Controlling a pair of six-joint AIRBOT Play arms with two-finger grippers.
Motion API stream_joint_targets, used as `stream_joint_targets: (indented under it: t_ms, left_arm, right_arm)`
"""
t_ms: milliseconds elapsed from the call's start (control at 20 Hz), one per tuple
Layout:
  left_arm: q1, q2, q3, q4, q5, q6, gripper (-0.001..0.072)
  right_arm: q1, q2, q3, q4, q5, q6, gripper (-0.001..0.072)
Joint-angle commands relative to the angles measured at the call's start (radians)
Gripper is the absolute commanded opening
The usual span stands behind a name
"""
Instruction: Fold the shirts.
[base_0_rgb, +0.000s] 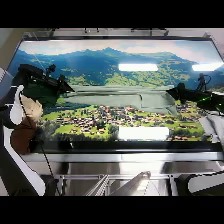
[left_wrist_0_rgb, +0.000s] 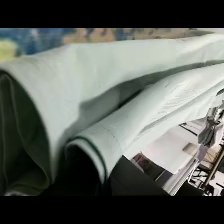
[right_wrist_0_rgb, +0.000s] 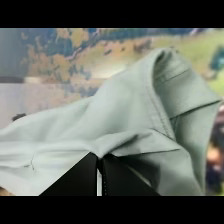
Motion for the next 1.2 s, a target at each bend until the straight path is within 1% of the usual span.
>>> stream_joint_targets:
  t_ms: [0, 50, 100, 150, 200, 250, 300, 350, 400, 500, 550, 600, 650, 700, 750, 950, 1000, 1050, 1150]
  left_arm:
    - [0.000, -0.036, 0.017, 0.017, -0.015, -0.010, 0.0019]
    - [0.002, -0.035, 0.019, 0.008, -0.008, -0.010, 0.0164]
    - [0.006, -0.035, 0.040, 0.007, 0.015, -0.010, 0.0439]
    - [0.007, -0.035, 0.073, 0.000, 0.039, -0.012, 0.0661]
    - [0.014, -0.035, 0.115, -0.030, 0.069, -0.018, 0.0706]
    - [0.016, -0.029, 0.151, -0.071, 0.100, -0.020, 0.0706]
    - [0.024, -0.011, 0.163, -0.089, 0.114, -0.030, 0.0706]
    - [0.030, 0.021, 0.147, -0.088, 0.111, -0.030, 0.0705]
    - [0.041, 0.058, 0.113, -0.087, 0.099, -0.030, 0.0705]
    - [0.065, 0.127, 0.039, -0.086, 0.073, -0.030, 0.0705]
    - [0.079, 0.153, 0.014, -0.087, 0.062, -0.030, 0.0694]
    - [0.080, 0.174, -0.004, -0.088, 0.058, -0.031, 0.0623]
    - [0.080, 0.195, -0.016, -0.088, 0.057, -0.030, 0.0389]
    - [0.072, 0.210, -0.022, -0.087, 0.059, -0.028, 0.0047]
    - [0.058, 0.221, -0.023, -0.087, 0.053, -0.018, 0.0017]
    - [-0.034, 0.212, -0.023, -0.084, -0.017, -0.018, 0.0015]
    - [-0.062, 0.197, -0.023, -0.084, -0.035, -0.018, 0.0015]
    - [-0.097, 0.177, -0.023, -0.084, -0.058, -0.018, 0.0015]
    - [-0.178, 0.135, -0.023, -0.077, -0.114, -0.018, 0.0013]
  right_arm:
    - [0.006, -0.038, 0.014, -0.004, -0.003, -0.031, 0.0030]
    - [0.004, -0.034, 0.014, -0.004, 0.013, -0.031, 0.0146]
    - [-0.005, -0.026, 0.016, -0.007, 0.040, -0.031, 0.0234]
    - [-0.020, -0.014, 0.027, -0.020, 0.087, -0.031, 0.0234]
    - [-0.041, 0.000, 0.045, -0.046, 0.143, -0.026, 0.0234]
    - [-0.066, 0.019, 0.067, -0.091, 0.190, 0.009, 0.0236]
    - [-0.091, 0.042, 0.087, -0.144, 0.215, 0.044, 0.0282]
    - [-0.114, 0.063, 0.109, -0.214, 0.215, 0.075, 0.0401]
    - [-0.134, 0.079, 0.133, -0.289, 0.212, 0.117, 0.0487]
    - [-0.150, 0.079, 0.158, -0.398, 0.192, 0.186, 0.0602]
    - [-0.150, 0.068, 0.158, -0.433, 0.180, 0.225, 0.0623]
    - [-0.147, 0.048, 0.158, -0.435, 0.183, 0.246, 0.0623]
    - [-0.141, 0.023, 0.158, -0.431, 0.192, 0.259, 0.0622]
    - [-0.130, -0.002, 0.158, -0.431, 0.198, 0.264, 0.0622]
    - [-0.114, -0.027, 0.158, -0.431, 0.206, 0.271, 0.0620]
    - [-0.012, -0.102, 0.160, -0.363, 0.189, 0.274, 0.0618]
    - [0.016, -0.117, 0.170, -0.340, 0.187, 0.281, 0.0548]
    - [0.047, -0.135, 0.188, -0.325, 0.186, 0.292, 0.0501]
    - [0.102, -0.164, 0.235, -0.322, 0.187, 0.330, 0.0498]
